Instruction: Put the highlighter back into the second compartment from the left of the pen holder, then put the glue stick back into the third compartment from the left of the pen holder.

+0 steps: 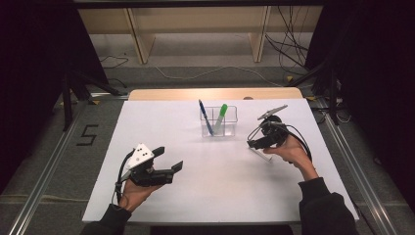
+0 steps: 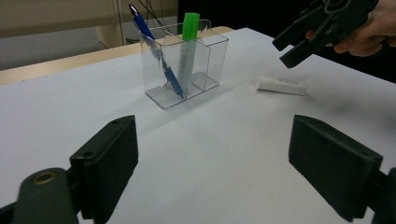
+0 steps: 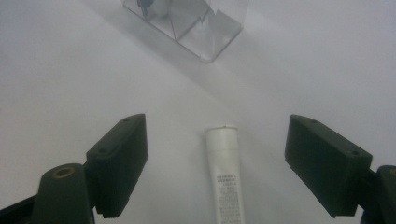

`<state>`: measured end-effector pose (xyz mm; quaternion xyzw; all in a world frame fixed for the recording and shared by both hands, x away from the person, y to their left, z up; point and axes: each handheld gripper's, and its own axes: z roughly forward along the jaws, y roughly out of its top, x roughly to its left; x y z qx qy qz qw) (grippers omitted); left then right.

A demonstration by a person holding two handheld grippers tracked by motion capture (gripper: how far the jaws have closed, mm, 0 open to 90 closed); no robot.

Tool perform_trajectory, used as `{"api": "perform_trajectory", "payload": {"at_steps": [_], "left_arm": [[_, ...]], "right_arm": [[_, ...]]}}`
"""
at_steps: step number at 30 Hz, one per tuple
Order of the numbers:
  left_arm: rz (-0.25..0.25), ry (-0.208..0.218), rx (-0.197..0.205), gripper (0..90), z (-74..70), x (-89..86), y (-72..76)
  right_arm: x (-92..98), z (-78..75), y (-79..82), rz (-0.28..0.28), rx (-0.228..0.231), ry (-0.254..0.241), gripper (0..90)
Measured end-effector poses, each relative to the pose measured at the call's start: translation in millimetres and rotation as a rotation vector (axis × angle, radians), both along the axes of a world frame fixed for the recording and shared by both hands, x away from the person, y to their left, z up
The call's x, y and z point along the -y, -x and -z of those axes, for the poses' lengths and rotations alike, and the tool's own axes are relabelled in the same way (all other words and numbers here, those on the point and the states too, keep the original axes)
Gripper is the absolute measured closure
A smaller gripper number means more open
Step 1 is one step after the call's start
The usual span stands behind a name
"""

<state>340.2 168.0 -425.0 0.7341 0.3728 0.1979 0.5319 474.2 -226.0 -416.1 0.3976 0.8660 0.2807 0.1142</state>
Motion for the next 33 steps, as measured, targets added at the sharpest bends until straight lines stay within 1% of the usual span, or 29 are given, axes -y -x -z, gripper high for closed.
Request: {"api": "perform_trajectory", "payload": {"at_steps": [1, 5, 8, 11, 17, 19, 20, 23, 25, 30, 31, 33], "left_arm": [[0.004, -0.006, 0.0, 15.6, -0.1, -0.2, 0.0], [0.005, -0.005, -0.001, 15.5, 0.0, -0.1, -0.1], [0.003, 0.001, -0.002, 15.5, 0.1, -0.5, -0.1], [0.003, 0.0, 0.0, 15.6, -0.1, -0.5, 0.3], [0.007, -0.005, -0.001, 15.6, -0.1, -0.1, 0.0], [0.005, 0.001, -0.003, 15.6, 0.2, 0.2, -0.2], [0.007, -0.004, -0.002, 15.5, 0.1, 0.0, -0.3], [0.006, 0.004, -0.001, 15.5, -0.2, 0.8, -0.5], [0.015, -0.006, -0.002, 15.6, -0.1, 1.8, -0.8], [0.012, -0.005, -0.002, 15.5, 0.0, 0.8, -1.0], [0.008, 0.005, -0.001, 15.6, -0.2, 0.9, -0.6], [0.011, 0.001, 0.001, 15.6, -0.7, 1.0, -0.3]], "right_arm": [[0.5, 0.8, -0.4, 0.002, -0.008, 0.004, 22.2], [1.8, 3.5, -2.0, -0.004, -0.015, 0.018, 22.4], [1.6, 8.3, -4.1, -0.005, -0.046, 0.044, 22.6], [0.4, 11.8, -5.1, -0.003, -0.062, 0.064, 22.8], [-0.3, 15.2, -6.2, -0.003, -0.08, 0.09, 23.6], [0.1, 16.7, -7.1, -0.002, -0.078, 0.095, 23.9], [-0.3, 17.0, -6.9, 0.005, -0.086, 0.098, 23.9], [-0.4, 19.5, -7.1, -0.001, -0.086, 0.115, 23.9], [-0.9, 21.2, -6.8, -0.005, -0.091, 0.121, 24.0], [-1.5, 24.3, -8.4, -0.002, -0.113, 0.135, 24.4], [-1.7, 25.1, -8.9, 0.0, -0.112, 0.137, 24.6], [-1.7, 25.8, -9.7, -0.001, -0.124, 0.14, 25.6]]}}
